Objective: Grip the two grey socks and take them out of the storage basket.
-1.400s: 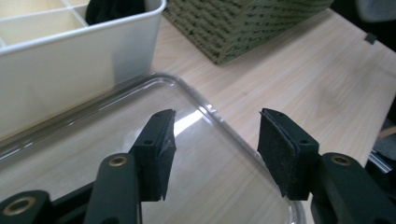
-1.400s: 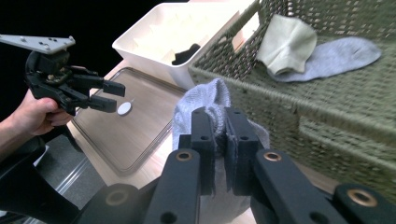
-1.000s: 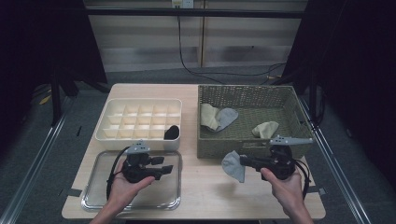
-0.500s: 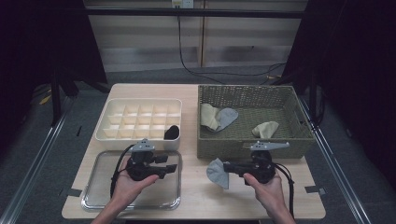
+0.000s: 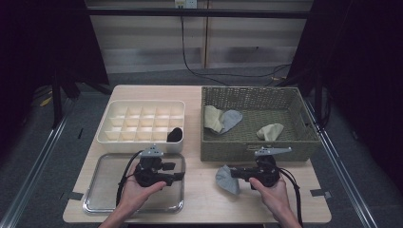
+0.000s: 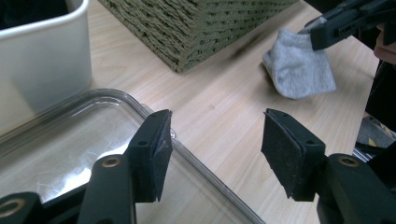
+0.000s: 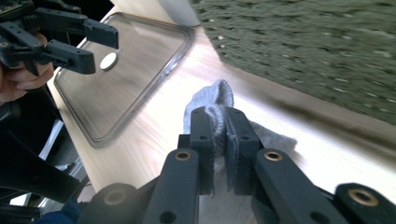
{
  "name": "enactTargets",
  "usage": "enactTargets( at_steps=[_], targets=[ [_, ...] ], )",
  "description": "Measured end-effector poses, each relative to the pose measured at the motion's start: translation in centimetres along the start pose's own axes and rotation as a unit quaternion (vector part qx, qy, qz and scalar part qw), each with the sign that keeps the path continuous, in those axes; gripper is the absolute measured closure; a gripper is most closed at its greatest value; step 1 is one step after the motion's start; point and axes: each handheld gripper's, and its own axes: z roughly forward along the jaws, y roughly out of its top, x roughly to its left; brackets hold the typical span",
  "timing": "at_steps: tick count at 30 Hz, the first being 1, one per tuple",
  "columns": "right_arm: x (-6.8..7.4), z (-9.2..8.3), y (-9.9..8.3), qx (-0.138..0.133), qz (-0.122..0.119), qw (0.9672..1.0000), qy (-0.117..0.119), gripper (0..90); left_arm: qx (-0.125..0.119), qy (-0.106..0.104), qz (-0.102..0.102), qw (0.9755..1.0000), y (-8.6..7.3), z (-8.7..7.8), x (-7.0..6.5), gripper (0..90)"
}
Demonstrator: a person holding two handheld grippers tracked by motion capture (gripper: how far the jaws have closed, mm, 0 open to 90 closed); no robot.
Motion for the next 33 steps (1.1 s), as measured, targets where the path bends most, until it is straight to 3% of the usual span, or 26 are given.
enactTargets(
  at_steps=[11, 21, 33],
  targets=[
    [-1.8, -1.5, -1.3, 0.018, 0.005, 0.9996, -0.023, 79.1, 0.0, 0.002, 0.008, 1.0, 0.2, 0.0, -0.2, 42.2],
    [-3.7, -3.4, -2.8, 0.027, 0.02, 0.9972, -0.067, 73.4, 0.007, 0.002, 0.015, 0.9999, 0.5, 0.3, -0.5, 42.1],
    [-3.3, -5.6, -2.7, 0.003, 0.013, 0.9952, -0.097, 71.7, 0.005, 0.003, 0.014, 0.9999, 0.5, 0.2, -0.6, 43.9]
  ],
)
